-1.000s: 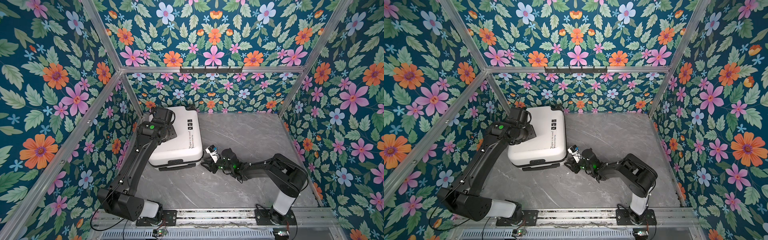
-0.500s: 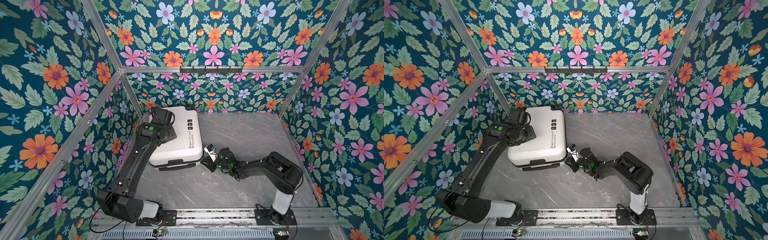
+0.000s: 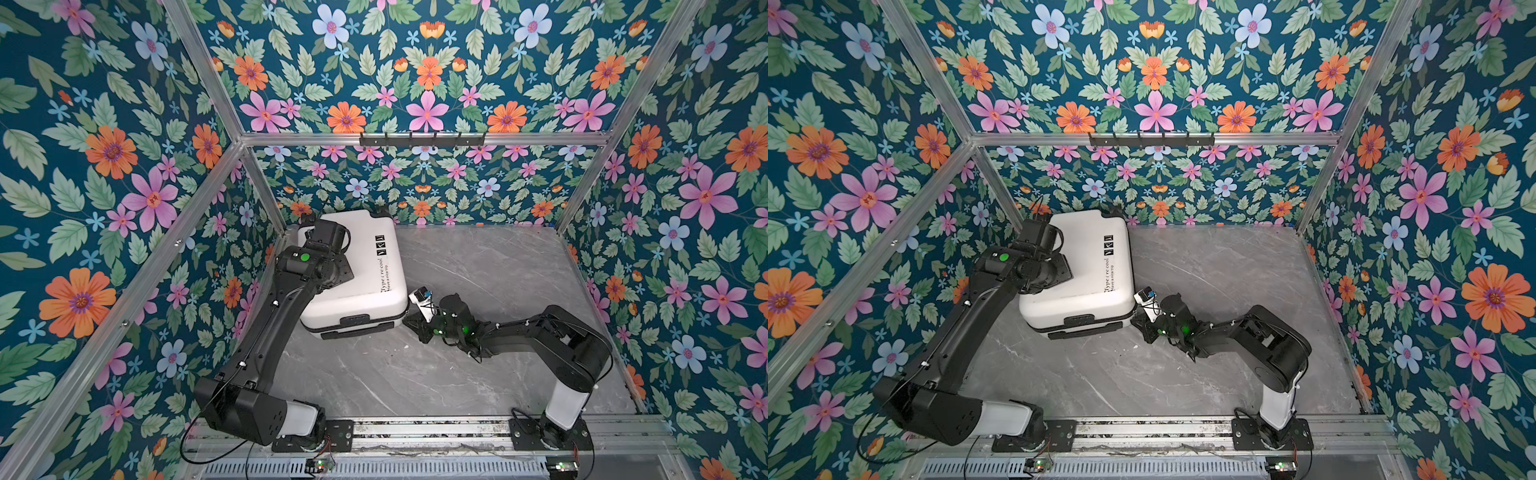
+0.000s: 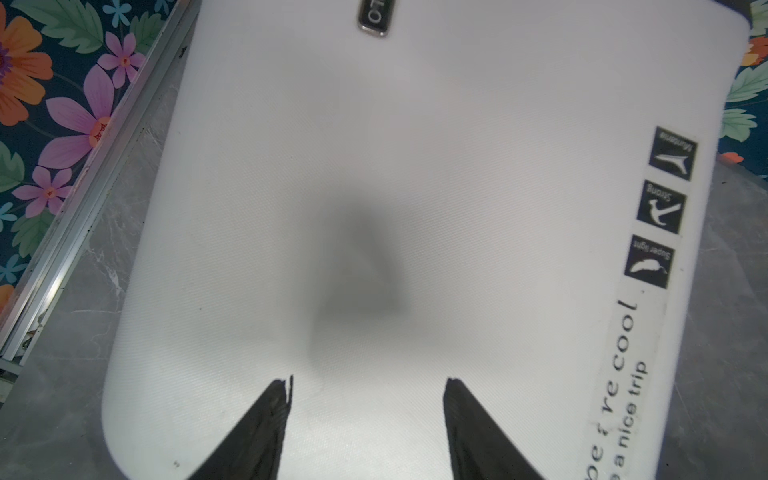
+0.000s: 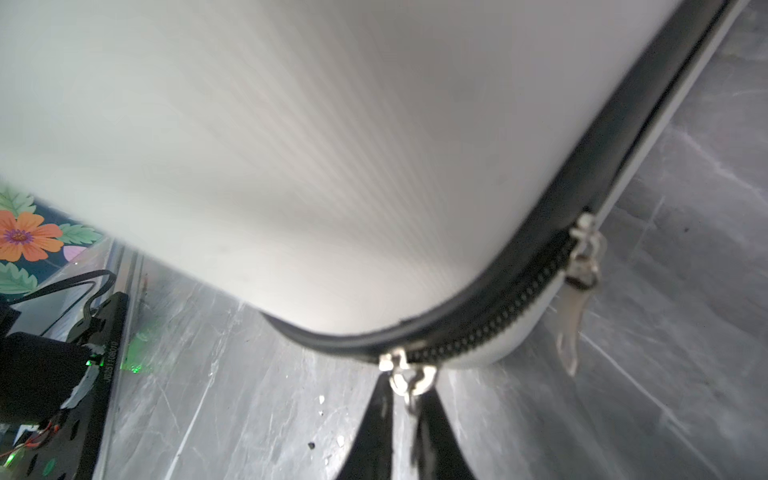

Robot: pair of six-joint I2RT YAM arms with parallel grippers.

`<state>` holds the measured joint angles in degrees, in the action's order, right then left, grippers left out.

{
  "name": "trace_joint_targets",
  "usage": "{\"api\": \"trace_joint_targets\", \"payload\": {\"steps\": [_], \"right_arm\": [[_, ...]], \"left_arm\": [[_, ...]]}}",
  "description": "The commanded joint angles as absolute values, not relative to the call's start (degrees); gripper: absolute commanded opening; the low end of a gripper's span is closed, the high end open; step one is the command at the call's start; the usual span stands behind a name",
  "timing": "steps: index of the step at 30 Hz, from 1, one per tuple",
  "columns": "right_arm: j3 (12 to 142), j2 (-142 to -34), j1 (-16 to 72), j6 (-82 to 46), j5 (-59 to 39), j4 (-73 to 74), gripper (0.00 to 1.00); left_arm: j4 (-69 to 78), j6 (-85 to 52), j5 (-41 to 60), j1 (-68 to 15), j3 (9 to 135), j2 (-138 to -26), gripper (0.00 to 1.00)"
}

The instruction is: Pack the luggage

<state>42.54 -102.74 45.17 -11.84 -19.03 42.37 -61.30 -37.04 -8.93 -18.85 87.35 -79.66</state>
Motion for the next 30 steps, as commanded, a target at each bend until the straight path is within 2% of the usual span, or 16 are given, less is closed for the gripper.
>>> {"api": "trace_joint_targets", "payload": {"steps": [1,4,8,12,16,21,25,27,29,30], "right_arm": [[42.3,-102.1,45.1,-11.4,-17.6,44.1,0.24],[42.3,-101.8,45.2,-11.4,-16.8,44.5,0.27],[42.9,-102.1,45.2,-11.6,-16.6,44.6,0.26],[43.8,-102.7,45.1,-11.6,-16.4,44.3,0.17],[44.3,-103.2,44.6,-12.6,-16.3,44.2,0.01],[44.3,-103.0,43.9,-13.9,-16.8,44.7,0.0],[44.7,-102.0,43.8,-13.8,-16.7,43.7,0.0],[44.7,-101.5,43.9,-13.8,-16.7,43.6,0.0],[44.7,-101.2,43.9,-13.9,-16.6,43.5,0.0],[44.7,-101.1,43.9,-13.7,-16.6,43.4,0.0]], "left_arm": [[-59.9,-36.4,-8.7,-18.8,87.3,-79.7,0.63],[-59.6,-36.4,-8.5,-18.8,87.2,-79.9,0.63],[-59.5,-36.5,-8.2,-18.8,87.1,-79.9,0.63],[-59.8,-36.6,-8.3,-18.8,87.0,-79.6,0.63],[-60.1,-36.6,-8.5,-18.9,87.2,-79.6,0.62],[-61.3,-38.2,-7.3,-19.1,86.1,-78.4,0.62],[-54.4,-50.1,-2.9,-19.0,75.4,-66.5,0.61],[-47.7,-59.7,2.5,-19.3,67.9,-59.0,0.56],[-39.0,-73.2,5.5,-22.2,57.3,-50.7,0.52],[-35.4,-79.3,3.4,-25.6,53.2,-46.9,0.51]]}}
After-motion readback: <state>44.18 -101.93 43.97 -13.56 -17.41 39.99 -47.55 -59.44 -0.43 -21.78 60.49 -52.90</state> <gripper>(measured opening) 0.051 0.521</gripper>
